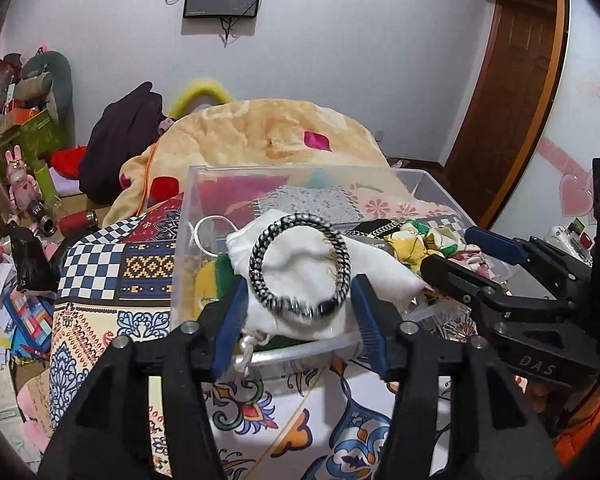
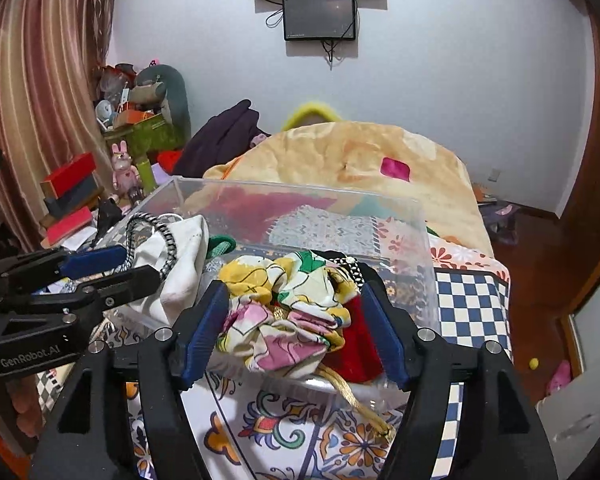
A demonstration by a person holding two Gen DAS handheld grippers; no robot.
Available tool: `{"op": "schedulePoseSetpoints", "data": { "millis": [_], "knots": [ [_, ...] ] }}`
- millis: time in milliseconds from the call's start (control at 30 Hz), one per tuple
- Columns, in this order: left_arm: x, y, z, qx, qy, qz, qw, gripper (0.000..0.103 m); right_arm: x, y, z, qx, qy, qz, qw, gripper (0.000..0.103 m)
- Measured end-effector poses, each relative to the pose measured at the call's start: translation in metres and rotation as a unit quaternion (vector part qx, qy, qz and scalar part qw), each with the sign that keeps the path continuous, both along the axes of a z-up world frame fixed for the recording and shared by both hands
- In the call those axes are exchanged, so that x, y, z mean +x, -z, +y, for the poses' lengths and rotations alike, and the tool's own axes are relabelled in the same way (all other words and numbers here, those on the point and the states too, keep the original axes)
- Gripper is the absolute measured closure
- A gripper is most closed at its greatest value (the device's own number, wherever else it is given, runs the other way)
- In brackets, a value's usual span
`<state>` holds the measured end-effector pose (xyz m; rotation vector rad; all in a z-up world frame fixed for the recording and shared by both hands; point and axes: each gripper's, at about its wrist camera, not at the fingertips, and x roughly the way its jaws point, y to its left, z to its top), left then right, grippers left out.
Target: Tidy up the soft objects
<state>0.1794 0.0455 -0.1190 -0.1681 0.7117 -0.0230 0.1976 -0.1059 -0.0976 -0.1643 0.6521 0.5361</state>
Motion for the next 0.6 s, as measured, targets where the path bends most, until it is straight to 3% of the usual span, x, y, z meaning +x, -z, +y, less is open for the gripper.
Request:
{"op": "schedulePoseSetpoints", "data": {
  "millis": [200, 600],
  "knots": [
    [-0.018, -0.021, 0.004, -0.004, 0.0, -0.027, 0.9996, 0.043, -0.017, -0.023, -0.012, 0.016, 0.0, -0.03, 0.999, 0.027],
    [-0.085, -0.104, -0.013, 0.027, 0.002, -0.152, 0.988, 0.042, -0.072, -0.099, -0.043, 0.086, -0.007, -0.13, 0.988, 0.027]
  ]
}}
